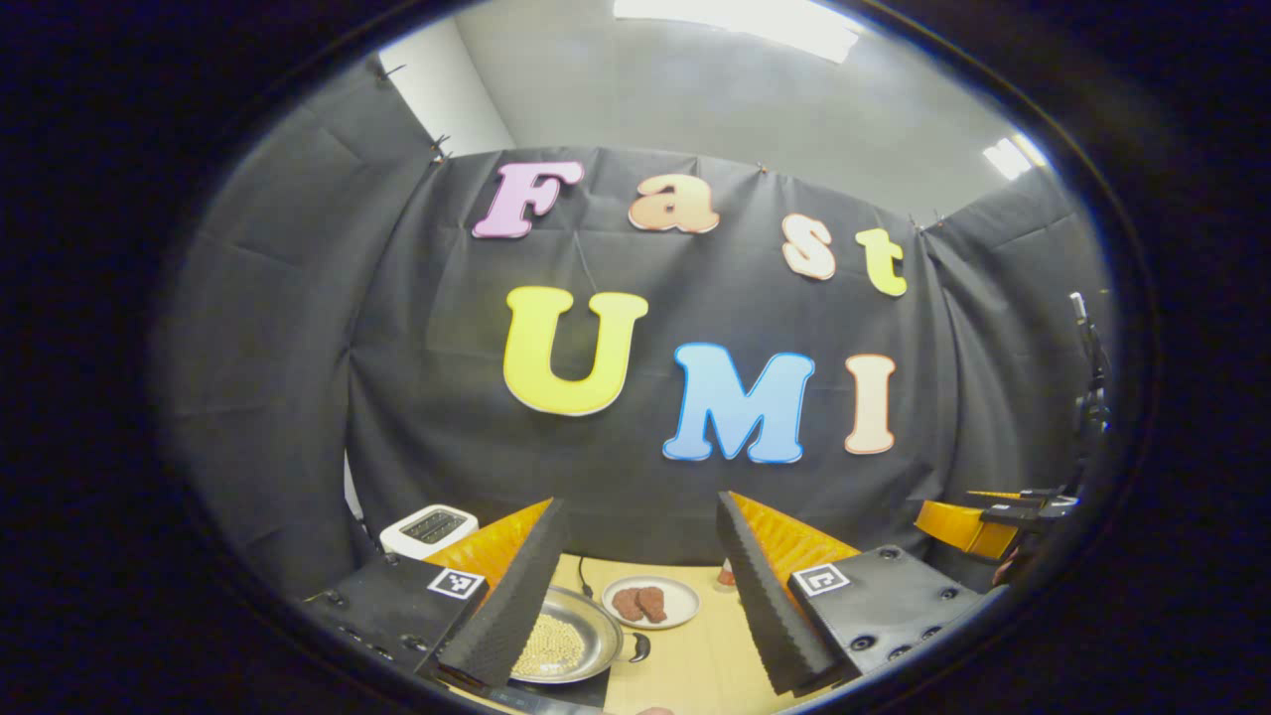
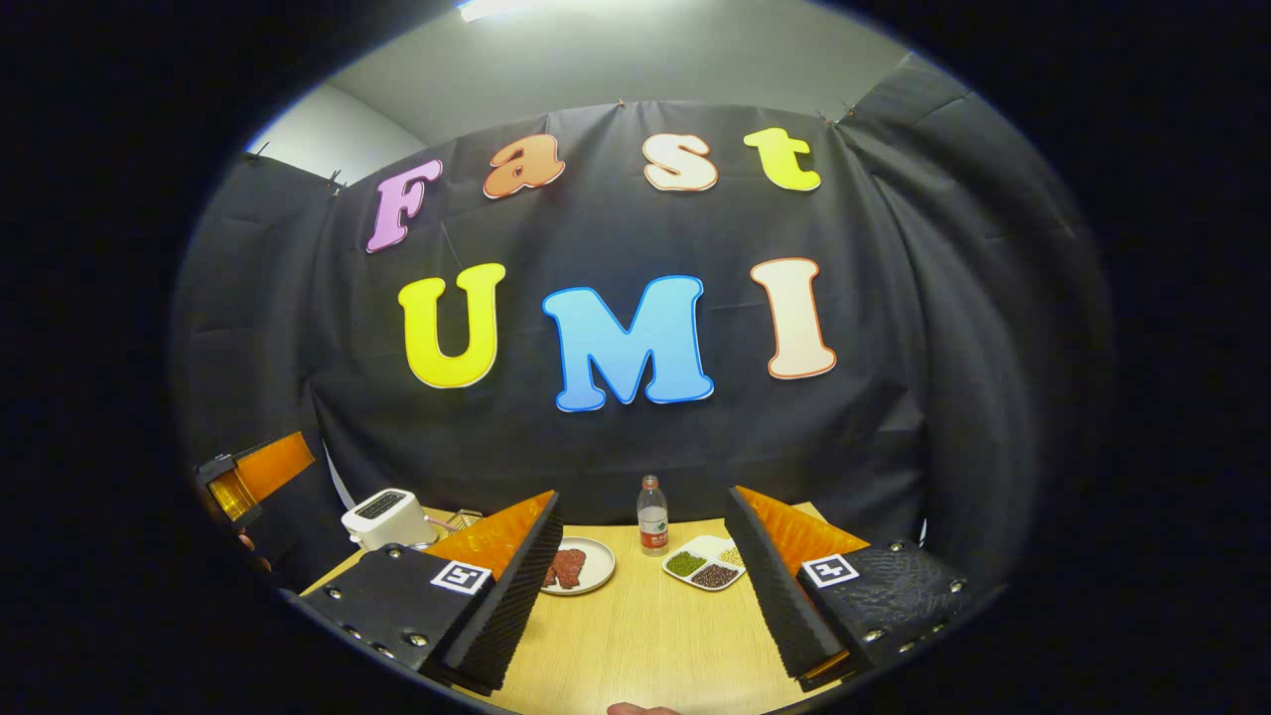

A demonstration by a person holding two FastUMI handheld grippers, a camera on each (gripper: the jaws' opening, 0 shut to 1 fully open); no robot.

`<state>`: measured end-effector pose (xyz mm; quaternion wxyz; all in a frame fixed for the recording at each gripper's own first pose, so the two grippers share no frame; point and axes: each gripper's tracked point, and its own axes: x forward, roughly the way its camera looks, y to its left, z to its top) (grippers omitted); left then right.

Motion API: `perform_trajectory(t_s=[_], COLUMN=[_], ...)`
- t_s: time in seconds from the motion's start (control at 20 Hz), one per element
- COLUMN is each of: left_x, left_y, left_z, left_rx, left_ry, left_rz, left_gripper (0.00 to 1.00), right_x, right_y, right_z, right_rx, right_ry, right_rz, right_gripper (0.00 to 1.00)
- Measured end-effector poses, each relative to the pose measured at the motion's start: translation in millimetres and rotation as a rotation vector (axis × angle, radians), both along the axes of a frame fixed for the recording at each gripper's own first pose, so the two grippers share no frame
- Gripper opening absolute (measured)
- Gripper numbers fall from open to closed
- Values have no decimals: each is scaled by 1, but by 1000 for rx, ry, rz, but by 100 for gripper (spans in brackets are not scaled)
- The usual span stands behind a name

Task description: First push the handle of the pot to place it horizontally, then grasp the pot with both hands and set it on the induction cooktop.

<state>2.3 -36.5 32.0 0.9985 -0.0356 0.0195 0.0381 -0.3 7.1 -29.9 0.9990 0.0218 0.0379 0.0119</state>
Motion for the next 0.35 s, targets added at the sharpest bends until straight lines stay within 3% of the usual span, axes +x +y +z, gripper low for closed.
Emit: perform_trajectory(t_s=[0.35], left_x=[-33], left_y=[-15], left_z=[14], left_rx=[21], left_ry=[-5], left_rz=[58], left_gripper=[95], right_x=[-5], right_y=[-23], right_z=[5], right_rx=[-3], right_ry=[-33], right_rz=[13], right_gripper=[98])
